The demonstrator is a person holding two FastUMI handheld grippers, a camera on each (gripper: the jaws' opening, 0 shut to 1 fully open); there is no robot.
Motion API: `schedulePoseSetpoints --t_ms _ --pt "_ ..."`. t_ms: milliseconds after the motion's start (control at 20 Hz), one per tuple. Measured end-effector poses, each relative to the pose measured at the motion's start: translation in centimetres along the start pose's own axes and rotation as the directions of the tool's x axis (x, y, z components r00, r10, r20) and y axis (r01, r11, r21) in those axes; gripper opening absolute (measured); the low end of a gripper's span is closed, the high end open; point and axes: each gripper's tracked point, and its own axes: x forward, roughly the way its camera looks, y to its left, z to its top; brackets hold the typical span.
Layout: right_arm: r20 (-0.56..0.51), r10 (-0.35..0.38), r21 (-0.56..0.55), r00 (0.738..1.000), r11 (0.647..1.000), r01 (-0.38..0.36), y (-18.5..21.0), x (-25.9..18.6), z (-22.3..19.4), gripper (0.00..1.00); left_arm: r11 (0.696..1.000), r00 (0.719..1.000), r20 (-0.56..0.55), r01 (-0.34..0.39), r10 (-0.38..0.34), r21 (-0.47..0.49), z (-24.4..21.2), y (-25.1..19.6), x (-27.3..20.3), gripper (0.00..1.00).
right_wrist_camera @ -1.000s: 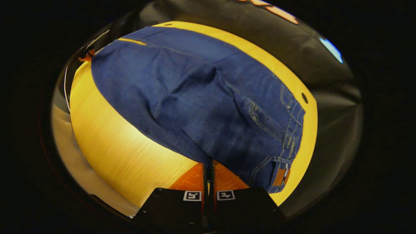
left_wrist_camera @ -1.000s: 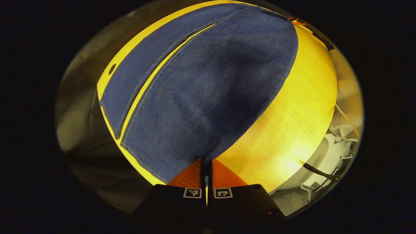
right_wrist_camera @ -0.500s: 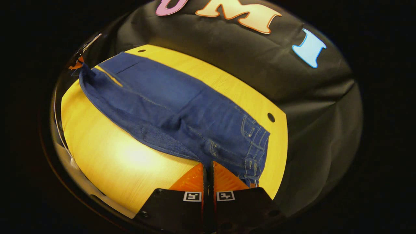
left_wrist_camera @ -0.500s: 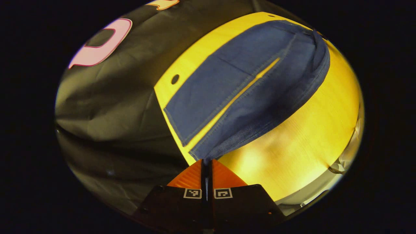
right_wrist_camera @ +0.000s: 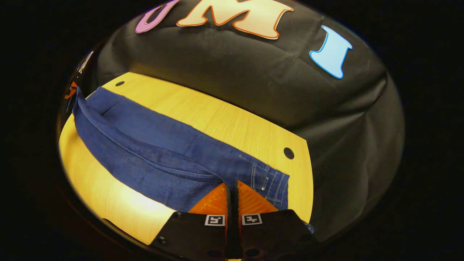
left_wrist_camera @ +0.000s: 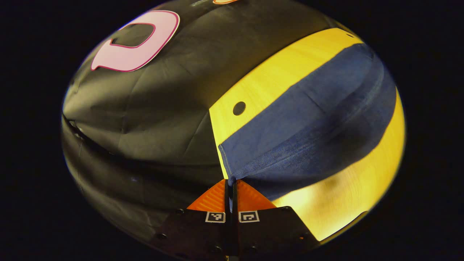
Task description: Grasp the waist and the cuffs of the jeans and fold them to make the two legs overlap; first hold the waist and fold one-third of the jeans toward the cuffs, then hold the cuffs and fold the remaining one-third in the same direction to finish folding.
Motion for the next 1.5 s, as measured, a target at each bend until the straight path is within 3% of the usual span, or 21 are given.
schedulePoseSetpoints --t_ms 200,400,700,800,850,900,950,1000,1050,1100,1150,1200,1250,1300,1400,1500 --pt "-0.001 0.008 0.043 1.000 0.999 -0.008 -0.1 5.5 1.8 0.02 0.999 0.999 0.016 -0.046 0.046 0.016 3.7 -0.1 4.6 0.00" --pt "-0.065 0.065 0.077 0.996 0.995 -0.060 1.4 11.0 -0.1 0.02 0.999 0.999 -0.001 -0.048 0.048 -0.002 4.1 -1.8 8.4 0.00" --pt "-0.049 0.123 0.080 0.991 0.990 -0.118 1.7 12.9 -0.6 0.06 0.996 0.998 0.021 -0.055 0.056 -0.074 3.8 -3.1 10.5 0.00" --pt "-0.048 0.142 0.120 0.989 0.984 -0.136 1.8 13.0 -0.5 0.16 0.993 0.998 0.050 -0.040 0.046 -0.107 4.3 -3.4 10.6 0.00" --pt "-0.045 0.138 0.146 0.989 0.981 -0.131 1.4 12.9 -0.4 0.17 0.992 0.997 0.064 -0.033 0.041 -0.118 4.6 -3.7 10.1 0.18" --pt "-0.035 0.133 0.170 0.991 0.978 -0.125 1.1 13.0 0.1 0.24 0.992 0.996 0.075 -0.046 0.055 -0.121 5.0 -3.3 9.8 0.37" --pt "-0.018 0.117 0.188 0.993 0.976 -0.112 0.6 13.0 0.7 0.40 0.990 0.992 0.089 -0.074 0.085 -0.121 5.4 -2.5 9.7 0.55" --pt "0.003 0.084 0.196 0.996 0.977 -0.083 -0.4 13.2 1.3 0.55 0.987 0.988 0.103 -0.104 0.117 -0.121 5.9 -1.7 9.4 0.60" --pt "0.026 0.072 0.206 0.997 0.976 -0.076 -1.1 13.0 1.8 0.70 0.984 0.983 0.119 -0.127 0.141 -0.121 6.2 -1.1 8.9 0.91" --pt "0.040 0.072 0.216 0.997 0.973 -0.079 -1.4 12.7 2.2 0.85 0.983 0.980 0.134 -0.132 0.149 -0.125 6.5 -0.8 8.6 0.98" --pt "0.053 0.066 0.226 0.996 0.971 -0.077 -1.7 12.5 2.3 1.00 0.983 0.978 0.141 -0.136 0.153 -0.124 6.5 -0.8 8.5 0.93" --pt "0.065 0.064 0.233 0.996 0.969 -0.077 -2.1 12.1 2.5 1.00 0.984 0.979 0.145 -0.126 0.143 -0.125 6.6 -1.0 8.6 0.93" --pt "0.072 0.070 0.244 0.995 0.966 -0.085 -2.5 11.7 2.4 0.98 0.987 0.983 0.148 -0.088 0.108 -0.135 6.5 -1.6 8.6 1.00" --pt "0.065 0.090 0.258 0.994 0.960 -0.104 -2.6 11.0 1.9 0.98 0.988 0.988 0.150 -0.021 0.044 -0.152 6.5 -2.7 8.4 0.92" --pt "0.053 0.089 0.282 0.995 0.954 -0.101 -4.1 9.3 0.4 0.99 0.978 0.987 0.158 0.065 -0.033 -0.198 6.4 -4.0 8.0 1.00" --pt "0.037 0.067 0.309 0.997 0.948 -0.075 -6.3 7.6 -1.9 1.00 0.958 0.974 0.215 0.130 -0.075 -0.257 7.3 -4.7 7.7 0.95"
